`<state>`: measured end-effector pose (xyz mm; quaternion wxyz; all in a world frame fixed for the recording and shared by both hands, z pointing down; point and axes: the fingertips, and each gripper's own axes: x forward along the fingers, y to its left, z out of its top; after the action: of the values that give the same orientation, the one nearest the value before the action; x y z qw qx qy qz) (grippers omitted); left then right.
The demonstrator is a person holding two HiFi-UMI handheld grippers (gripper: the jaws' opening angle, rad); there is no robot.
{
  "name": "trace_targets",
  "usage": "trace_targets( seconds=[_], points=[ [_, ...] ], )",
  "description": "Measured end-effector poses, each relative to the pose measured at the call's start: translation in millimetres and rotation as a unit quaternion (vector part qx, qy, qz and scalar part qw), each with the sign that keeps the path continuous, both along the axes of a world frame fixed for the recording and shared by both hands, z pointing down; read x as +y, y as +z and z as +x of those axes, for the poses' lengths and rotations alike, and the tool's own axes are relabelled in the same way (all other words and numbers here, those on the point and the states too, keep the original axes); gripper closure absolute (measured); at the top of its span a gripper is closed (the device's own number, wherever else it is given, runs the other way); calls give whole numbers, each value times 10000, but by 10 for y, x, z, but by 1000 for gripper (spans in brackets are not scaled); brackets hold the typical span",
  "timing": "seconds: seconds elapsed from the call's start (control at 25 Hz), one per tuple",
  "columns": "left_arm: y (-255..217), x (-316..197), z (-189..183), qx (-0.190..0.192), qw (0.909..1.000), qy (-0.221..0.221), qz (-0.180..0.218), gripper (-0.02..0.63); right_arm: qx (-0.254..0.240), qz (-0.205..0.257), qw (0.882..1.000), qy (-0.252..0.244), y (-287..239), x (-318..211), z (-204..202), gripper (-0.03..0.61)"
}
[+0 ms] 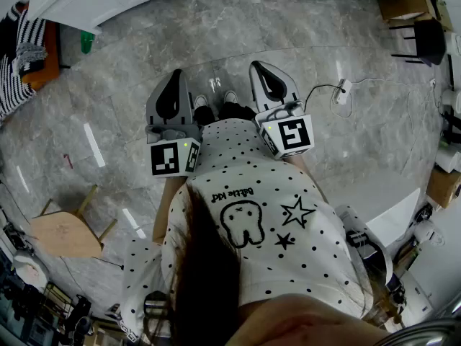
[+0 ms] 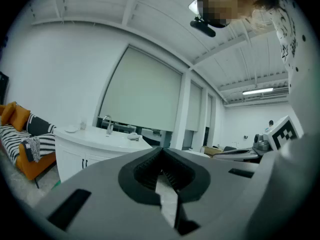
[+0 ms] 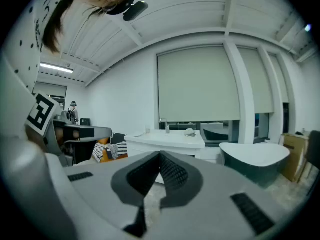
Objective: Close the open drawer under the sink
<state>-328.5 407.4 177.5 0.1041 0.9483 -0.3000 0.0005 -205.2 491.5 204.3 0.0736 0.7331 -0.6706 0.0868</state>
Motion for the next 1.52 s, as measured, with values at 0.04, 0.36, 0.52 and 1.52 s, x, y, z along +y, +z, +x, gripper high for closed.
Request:
trace_targets(
  seconds=[0.04,0.36,0.52,1.52],
  points=[
    [2,17,4,-29,10000,-12,-8,607,-1,-8,10000,-9,-6,18,9,566],
    [16,121,65,-83,10000,-30,-13,607,-9,-1,9999,-104,-7,83,69,566],
    [7,153,73,-75,9999,-134,-5,607,-10,9,9998,-195,-9,105,95,566],
    [149,372,292,-38,9978,-657,74,607,-208,91,9975,-662,168,375,491,565]
  ],
)
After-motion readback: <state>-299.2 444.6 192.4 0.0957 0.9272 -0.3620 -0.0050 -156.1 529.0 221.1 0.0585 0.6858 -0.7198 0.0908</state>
